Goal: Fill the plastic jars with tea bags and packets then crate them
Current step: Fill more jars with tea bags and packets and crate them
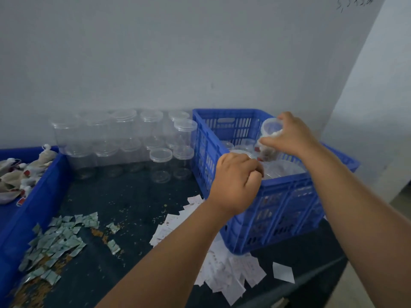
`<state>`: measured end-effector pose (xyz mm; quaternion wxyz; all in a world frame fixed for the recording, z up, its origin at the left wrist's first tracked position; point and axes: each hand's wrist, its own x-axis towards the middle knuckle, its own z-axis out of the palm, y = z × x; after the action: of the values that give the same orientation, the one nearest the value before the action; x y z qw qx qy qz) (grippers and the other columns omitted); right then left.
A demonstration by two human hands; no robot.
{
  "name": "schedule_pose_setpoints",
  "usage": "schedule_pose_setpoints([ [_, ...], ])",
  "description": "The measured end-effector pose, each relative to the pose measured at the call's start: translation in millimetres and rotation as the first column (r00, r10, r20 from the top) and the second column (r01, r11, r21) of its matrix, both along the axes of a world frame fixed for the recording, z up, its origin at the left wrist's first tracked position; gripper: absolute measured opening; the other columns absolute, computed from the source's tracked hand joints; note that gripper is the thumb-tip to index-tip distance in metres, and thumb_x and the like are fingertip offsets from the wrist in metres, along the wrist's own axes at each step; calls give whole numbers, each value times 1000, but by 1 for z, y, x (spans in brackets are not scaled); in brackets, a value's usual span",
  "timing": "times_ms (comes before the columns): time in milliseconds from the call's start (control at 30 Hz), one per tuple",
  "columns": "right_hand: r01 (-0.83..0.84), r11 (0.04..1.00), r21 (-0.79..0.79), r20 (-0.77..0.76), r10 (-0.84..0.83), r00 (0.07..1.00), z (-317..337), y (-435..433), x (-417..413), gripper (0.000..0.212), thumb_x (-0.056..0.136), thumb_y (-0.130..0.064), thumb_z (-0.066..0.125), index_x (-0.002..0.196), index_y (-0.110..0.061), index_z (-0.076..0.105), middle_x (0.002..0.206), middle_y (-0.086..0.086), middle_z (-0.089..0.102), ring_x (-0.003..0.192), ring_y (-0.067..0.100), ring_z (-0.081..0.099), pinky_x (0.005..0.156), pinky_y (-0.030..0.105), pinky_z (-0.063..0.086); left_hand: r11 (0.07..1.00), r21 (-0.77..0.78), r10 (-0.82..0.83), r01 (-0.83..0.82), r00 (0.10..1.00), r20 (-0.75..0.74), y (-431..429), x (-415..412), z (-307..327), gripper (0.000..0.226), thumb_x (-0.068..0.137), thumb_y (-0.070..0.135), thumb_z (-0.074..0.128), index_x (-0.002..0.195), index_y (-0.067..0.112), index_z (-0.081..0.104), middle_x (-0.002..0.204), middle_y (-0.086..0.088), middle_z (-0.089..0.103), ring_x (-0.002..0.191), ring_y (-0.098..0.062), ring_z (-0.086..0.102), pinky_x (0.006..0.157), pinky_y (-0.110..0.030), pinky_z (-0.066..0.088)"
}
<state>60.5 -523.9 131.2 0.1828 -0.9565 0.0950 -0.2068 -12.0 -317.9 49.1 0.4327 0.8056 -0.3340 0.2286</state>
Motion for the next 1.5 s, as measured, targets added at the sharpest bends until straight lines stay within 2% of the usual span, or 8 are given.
schedule_pose_setpoints([
  [100, -17, 998, -58, -178, 6, 984, -16, -1, 17, 90, 70, -59, 88, 141, -18, 50, 133, 7, 64, 105, 28, 60, 75, 37, 44, 1000, 16, 1, -1, 1000, 4, -1, 1, 0, 44, 89, 29, 31, 81, 15, 72, 80, 1, 61, 85, -21, 54, 99, -43, 37],
  [300, -35, 999, 34, -420, 46, 906, -19, -4, 24, 114, 72, -83, 76, 159, -16, 42, 164, 7, 45, 143, 30, 49, 98, 42, 41, 1000, -3, -3, 3, 1000, -10, -2, 3, -1, 41, 90, 27, 33, 82, 15, 72, 81, 2, 62, 87, -18, 53, 99, -41, 36],
  [700, -24, 999, -38, -271, 13, 962, -6, 8, 12, 97, 98, -83, 35, 168, -15, 31, 173, 6, 34, 148, 32, 48, 102, 42, 42, 999, 50, -16, 20, 996, -85, 1, 1, 2, 41, 93, 22, 37, 88, 16, 77, 92, 1, 69, 97, -17, 55, 106, -37, 32],
  [933, -279, 960, -22, 160, 279, 947, 10, 69, -50, 61, 99, -67, 59, 143, -24, 60, 144, -1, 64, 133, 17, 59, 100, 35, 45, 974, -115, -221, 193, 916, -336, 27, -8, 24, 36, 114, 22, 41, 129, 13, 72, 129, 3, 72, 123, -8, 60, 119, -27, 31],
  [1133, -576, 816, -58, 595, 491, 636, -35, 158, -124, 32, 104, -43, 60, 121, -18, 69, 116, -15, 66, 108, -2, 62, 95, 14, 47, 976, -156, 88, -151, 931, -355, 105, -24, -23, 21, 107, 31, 56, 91, 34, 69, 71, 23, 63, 66, 0, 57, 68, -22, 48],
  [1233, -689, 725, 4, 582, 558, 591, -88, 200, -138, 15, 106, -32, 58, 103, -21, 69, 97, -17, 66, 90, 2, 65, 79, 13, 47, 955, 47, 284, -294, 853, -438, 151, -32, -65, 25, 101, 36, 61, 77, 45, 56, 71, 27, 62, 64, 1, 56, 61, -30, 45],
  [1400, -545, 685, 484, 208, 515, 832, -217, 257, -145, 43, 106, -36, 56, 65, -24, 48, 63, -3, 49, 56, 10, 46, 54, 26, 34, 886, 286, 464, -365, 722, -513, 208, -42, -112, 11, 100, 41, 60, 95, 38, 68, 86, 18, 70, 80, 0, 64, 77, -35, 59],
  [1500, -551, 748, 370, 76, 567, 821, -272, 268, -155, 48, 103, -51, 48, 62, -25, 39, 56, -3, 40, 56, 13, 43, 54, 32, 31, 858, 387, 504, -337, 698, -509, 225, -30, -115, 11, 99, 43, 61, 99, 38, 71, 92, 21, 71, 86, 1, 65, 83, -33, 59],
])
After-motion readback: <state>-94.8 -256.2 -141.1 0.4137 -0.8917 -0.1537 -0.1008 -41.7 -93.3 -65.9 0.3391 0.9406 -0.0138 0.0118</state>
